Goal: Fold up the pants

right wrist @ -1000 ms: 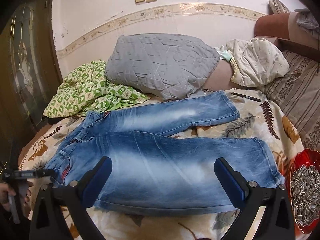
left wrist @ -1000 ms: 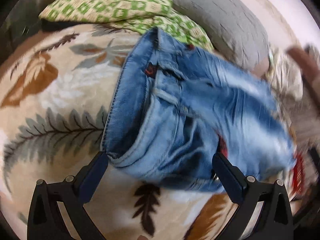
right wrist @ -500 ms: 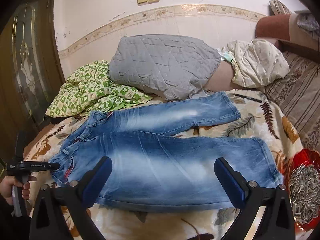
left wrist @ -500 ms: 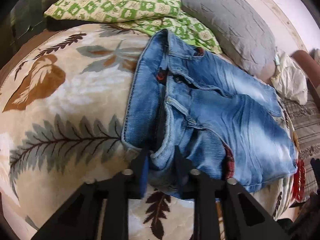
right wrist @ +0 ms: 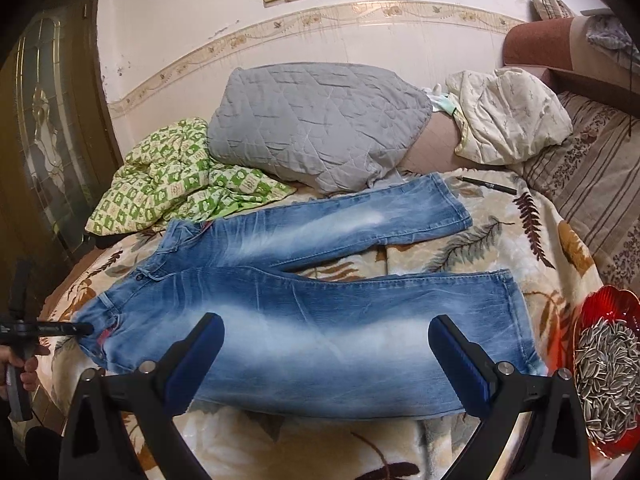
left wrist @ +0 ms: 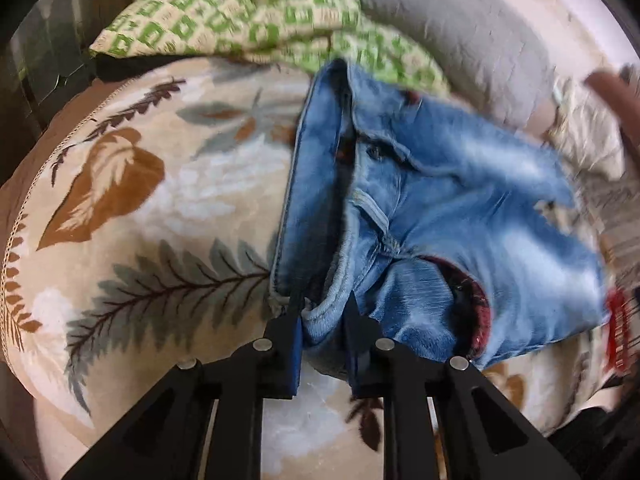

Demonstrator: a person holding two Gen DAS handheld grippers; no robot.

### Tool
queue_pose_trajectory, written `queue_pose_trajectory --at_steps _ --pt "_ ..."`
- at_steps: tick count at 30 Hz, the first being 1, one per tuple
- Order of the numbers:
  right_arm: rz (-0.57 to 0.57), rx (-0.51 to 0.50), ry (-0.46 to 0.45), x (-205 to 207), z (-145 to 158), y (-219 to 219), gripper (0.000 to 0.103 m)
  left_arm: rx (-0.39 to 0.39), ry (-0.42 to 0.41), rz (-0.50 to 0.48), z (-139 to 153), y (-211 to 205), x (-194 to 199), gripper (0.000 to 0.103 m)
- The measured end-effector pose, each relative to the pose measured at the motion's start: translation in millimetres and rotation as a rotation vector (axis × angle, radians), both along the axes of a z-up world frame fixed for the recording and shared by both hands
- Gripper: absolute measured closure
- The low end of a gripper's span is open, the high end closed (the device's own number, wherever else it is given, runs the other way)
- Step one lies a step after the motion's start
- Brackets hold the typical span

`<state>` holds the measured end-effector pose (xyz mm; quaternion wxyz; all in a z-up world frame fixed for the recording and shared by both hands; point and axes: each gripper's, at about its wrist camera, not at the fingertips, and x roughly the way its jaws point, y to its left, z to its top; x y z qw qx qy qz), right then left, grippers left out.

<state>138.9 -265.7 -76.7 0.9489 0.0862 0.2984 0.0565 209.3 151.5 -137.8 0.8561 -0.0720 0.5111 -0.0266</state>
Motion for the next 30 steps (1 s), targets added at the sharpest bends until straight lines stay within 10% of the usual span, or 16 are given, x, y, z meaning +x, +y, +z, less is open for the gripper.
queue_pose_trajectory --at_steps 3,5,20,30 --pt "-0.004 -0.006 0.012 2.0 -0.8 -2.6 0.000 0.034 -0.024 -0.032 -2.9 -11.3 1.6 0.057" --pt "-0.012 -0.017 0.015 2.2 -0.6 -5.4 0.000 0.045 -0.048 -0.032 2.5 -14.8 -1.9 0.000" --pt "-0.050 -0.195 0.059 42.7 41.9 -40.4 0.000 0.258 -0.331 -0.080 103.3 -77.0 -1.7 0.000" --pt "0.004 -0.212 0.123 140.2 71.5 -80.6 0.000 0.230 -0.264 -0.210 109.2 -118.2 106.4 0.000"
